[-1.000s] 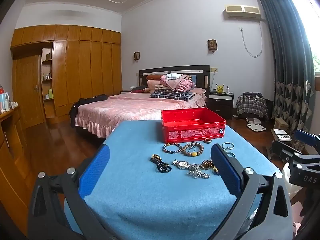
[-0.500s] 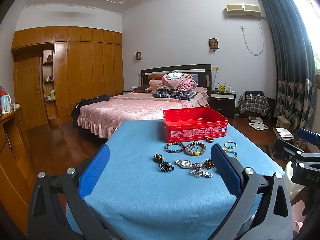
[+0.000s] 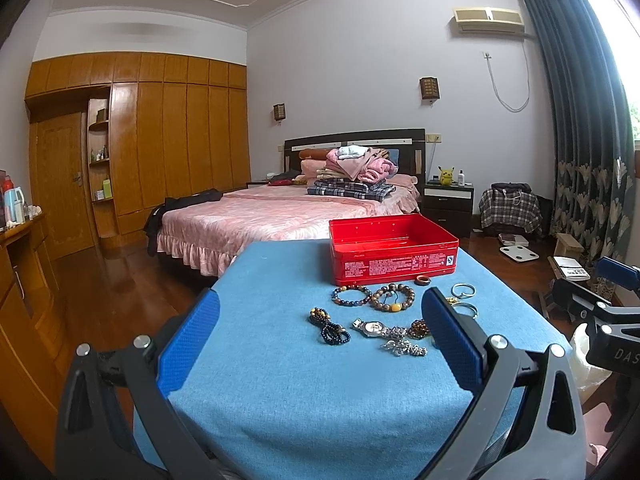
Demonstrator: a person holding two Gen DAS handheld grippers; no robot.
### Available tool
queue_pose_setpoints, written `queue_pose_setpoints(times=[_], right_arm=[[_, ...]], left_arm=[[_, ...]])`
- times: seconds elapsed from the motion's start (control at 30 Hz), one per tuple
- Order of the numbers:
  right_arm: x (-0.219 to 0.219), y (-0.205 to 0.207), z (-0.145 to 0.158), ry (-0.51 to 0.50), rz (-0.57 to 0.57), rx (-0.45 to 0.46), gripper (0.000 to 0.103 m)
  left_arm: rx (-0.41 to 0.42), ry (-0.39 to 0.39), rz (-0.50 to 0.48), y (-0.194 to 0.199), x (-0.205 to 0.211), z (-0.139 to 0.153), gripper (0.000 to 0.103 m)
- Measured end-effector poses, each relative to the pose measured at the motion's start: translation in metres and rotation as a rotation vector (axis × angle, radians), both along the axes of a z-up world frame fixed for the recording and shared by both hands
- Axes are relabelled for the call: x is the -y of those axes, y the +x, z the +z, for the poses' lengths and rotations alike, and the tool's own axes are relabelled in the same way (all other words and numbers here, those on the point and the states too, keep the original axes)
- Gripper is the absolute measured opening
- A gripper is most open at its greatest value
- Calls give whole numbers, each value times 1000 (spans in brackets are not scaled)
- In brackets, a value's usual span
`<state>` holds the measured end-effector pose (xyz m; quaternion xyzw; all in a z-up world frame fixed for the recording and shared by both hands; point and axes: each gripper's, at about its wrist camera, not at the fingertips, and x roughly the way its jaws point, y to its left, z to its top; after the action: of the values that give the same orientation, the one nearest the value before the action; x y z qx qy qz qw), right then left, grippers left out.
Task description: Organize jewelry
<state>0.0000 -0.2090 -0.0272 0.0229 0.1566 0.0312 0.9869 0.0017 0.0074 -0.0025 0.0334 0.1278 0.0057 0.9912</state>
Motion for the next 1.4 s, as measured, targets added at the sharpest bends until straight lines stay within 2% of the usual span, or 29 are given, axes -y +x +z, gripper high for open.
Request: queue_pose_setpoints(times=[1.4], right_arm=[[1,3,-4,-2,2,-4,97]], left_arm=[[-13,-3,5,4,-1,-8,98]])
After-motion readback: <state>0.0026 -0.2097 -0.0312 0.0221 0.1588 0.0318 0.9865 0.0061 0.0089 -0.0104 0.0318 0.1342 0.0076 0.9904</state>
